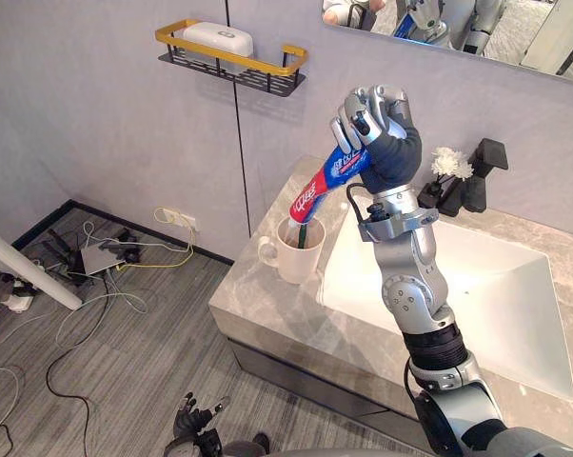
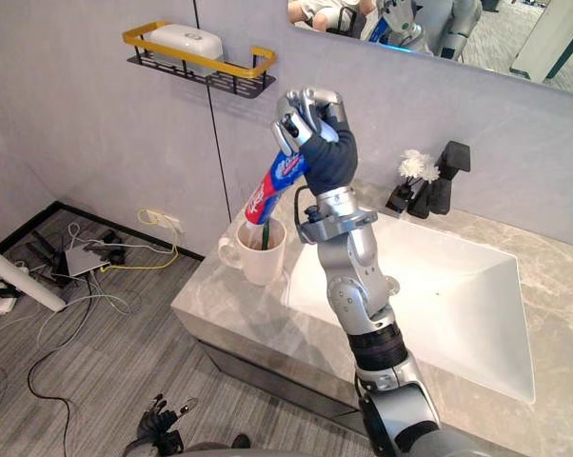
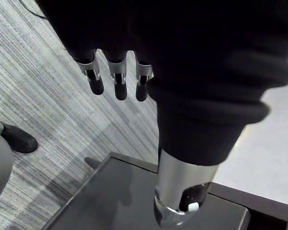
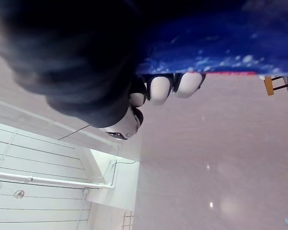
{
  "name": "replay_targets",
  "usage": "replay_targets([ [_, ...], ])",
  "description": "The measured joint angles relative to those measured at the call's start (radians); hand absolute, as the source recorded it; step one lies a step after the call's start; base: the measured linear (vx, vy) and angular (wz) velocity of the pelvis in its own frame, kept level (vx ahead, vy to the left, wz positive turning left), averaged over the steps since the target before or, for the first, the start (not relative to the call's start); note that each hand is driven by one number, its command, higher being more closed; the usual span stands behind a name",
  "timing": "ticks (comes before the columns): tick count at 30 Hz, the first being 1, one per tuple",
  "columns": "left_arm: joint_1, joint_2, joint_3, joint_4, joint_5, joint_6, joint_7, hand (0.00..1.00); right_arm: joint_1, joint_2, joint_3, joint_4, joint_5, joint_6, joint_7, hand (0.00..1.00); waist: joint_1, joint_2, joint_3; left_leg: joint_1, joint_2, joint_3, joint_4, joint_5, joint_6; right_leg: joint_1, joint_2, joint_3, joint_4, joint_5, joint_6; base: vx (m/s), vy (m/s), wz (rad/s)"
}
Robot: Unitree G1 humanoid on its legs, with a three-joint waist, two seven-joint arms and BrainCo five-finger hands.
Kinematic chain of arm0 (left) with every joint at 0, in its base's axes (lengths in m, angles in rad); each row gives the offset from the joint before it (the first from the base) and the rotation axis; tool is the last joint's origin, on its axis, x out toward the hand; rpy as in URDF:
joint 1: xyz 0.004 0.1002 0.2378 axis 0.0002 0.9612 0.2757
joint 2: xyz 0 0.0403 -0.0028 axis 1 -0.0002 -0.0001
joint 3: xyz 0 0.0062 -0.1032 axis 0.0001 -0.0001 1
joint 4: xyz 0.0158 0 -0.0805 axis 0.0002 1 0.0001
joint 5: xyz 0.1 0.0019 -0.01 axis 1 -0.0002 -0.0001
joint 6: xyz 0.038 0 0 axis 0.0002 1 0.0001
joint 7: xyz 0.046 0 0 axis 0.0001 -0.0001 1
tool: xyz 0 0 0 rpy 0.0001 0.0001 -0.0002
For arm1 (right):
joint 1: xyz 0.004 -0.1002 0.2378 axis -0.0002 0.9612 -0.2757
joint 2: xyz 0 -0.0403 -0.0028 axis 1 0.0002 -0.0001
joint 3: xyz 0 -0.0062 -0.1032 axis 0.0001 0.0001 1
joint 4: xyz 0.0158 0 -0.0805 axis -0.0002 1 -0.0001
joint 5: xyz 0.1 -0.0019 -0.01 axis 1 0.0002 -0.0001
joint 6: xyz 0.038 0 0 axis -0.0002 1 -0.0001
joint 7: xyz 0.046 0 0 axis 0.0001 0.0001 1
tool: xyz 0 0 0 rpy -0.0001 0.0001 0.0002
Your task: Organize washtable
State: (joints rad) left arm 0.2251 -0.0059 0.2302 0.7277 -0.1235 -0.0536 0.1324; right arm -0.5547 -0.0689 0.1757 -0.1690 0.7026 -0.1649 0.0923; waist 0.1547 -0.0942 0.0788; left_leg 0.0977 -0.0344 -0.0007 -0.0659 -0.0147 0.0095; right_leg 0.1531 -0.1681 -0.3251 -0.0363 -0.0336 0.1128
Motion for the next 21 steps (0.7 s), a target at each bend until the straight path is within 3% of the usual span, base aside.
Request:
replay_targets([
  [21, -0.001, 0.009, -0.002, -0.001, -0.002, -0.001, 0.0, 0.0, 0.052, 0.003, 0.061, 0.026, -0.003, 0.022, 0.02, 1.0, 0.001, -0.006, 0.005, 0.002, 0.006, 0.016, 0.002, -0.001, -0.001, -0.003, 0.005, 0.024, 0.0, 0.0, 0.0, -0.01, -0.01, -0.02],
])
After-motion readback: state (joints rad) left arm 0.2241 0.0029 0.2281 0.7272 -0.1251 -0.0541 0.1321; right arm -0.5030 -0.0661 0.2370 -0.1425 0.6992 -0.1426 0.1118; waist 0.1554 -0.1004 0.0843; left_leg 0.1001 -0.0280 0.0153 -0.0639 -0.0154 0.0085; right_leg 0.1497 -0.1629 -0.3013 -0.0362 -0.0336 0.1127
